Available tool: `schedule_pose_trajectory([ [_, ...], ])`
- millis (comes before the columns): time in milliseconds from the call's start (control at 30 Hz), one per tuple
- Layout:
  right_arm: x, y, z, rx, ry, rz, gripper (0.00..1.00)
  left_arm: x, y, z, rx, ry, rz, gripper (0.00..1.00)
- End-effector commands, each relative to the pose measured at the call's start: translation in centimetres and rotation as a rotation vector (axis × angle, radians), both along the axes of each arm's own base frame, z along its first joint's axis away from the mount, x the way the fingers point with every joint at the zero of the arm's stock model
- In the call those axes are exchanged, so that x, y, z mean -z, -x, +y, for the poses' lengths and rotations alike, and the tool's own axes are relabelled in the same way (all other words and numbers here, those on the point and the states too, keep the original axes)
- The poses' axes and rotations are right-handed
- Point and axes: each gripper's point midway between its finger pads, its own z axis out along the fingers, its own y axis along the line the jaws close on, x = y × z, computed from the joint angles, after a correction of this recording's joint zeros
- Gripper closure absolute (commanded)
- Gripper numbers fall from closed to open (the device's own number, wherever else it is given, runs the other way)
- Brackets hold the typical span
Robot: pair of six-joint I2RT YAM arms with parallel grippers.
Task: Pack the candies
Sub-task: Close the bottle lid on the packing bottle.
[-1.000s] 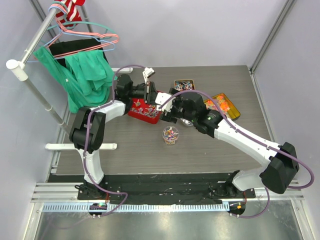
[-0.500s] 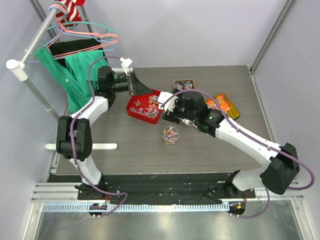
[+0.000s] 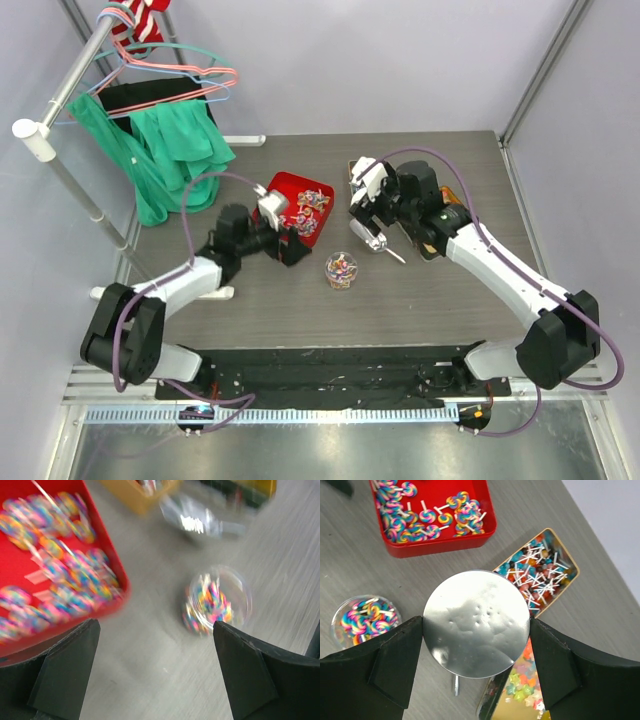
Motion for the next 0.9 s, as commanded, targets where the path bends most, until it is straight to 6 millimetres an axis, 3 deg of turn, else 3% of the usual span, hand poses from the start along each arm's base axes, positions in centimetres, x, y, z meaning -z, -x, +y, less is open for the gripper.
schedule_pose_trajectory([
  [0, -1.0, 1.0, 1.4, -0.057, -0.065, 0.049, 0.37, -2.0, -1.3, -0.4, -0.095, -0.082, -0.339, 0.0],
  [233, -0.9, 1.2, 1.3, -0.058, -0.067, 0.069, 0.37, 0.4, 1.4, -2.8, -0.007, -0.065, -0.377, 0.0],
  [367, -0.6, 1.5, 1.7, -0.075, -0.078, 0.088, 0.37, 2.7, 2.6, -3.8, 0.037, -0.074, -0.405, 0.0],
  [500, -0.3, 1.7, 2.0, -0.092, -0.089, 0.103, 0.37, 5.7, 3.4, -4.9, 0.053, -0.065, -0.314, 0.0],
  [833, 0.6, 2.4, 2.0, -0.12, -0.076, 0.126, 0.37, 7.1, 4.7, -7.2, 0.123, -0.049, -0.38, 0.0],
  [867, 0.8, 2.6, 2.1, -0.124, -0.073, 0.137, 0.37, 6.5, 4.5, -7.6, 0.122, -0.025, -0.409, 0.0],
])
